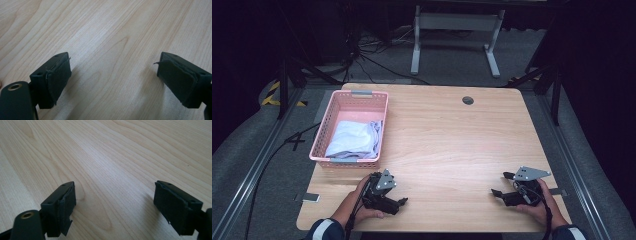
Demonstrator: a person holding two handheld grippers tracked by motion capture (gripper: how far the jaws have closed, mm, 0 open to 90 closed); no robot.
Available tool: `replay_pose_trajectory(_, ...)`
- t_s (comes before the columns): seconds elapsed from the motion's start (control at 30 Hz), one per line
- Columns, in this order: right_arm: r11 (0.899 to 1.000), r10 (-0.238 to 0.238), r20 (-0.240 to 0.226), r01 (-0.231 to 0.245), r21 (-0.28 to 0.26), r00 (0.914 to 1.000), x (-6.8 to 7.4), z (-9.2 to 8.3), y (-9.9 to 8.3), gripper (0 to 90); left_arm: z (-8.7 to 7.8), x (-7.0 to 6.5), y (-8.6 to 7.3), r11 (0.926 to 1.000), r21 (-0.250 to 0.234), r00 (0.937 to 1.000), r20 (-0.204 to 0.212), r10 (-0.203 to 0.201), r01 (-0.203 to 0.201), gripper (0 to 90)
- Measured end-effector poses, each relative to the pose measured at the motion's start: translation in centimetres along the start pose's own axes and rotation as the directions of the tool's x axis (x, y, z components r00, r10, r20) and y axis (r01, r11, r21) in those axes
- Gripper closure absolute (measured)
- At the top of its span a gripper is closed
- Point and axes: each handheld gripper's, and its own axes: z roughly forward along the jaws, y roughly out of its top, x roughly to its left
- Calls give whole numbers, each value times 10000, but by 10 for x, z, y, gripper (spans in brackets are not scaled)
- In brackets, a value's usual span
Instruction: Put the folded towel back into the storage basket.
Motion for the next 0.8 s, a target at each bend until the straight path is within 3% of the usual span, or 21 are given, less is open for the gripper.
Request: replay_pose_trajectory(0.8,10000,9,5,-9,-14,10000,0,1,0,185,0,0,0,10000,-11,10000,6,55,-55,120)
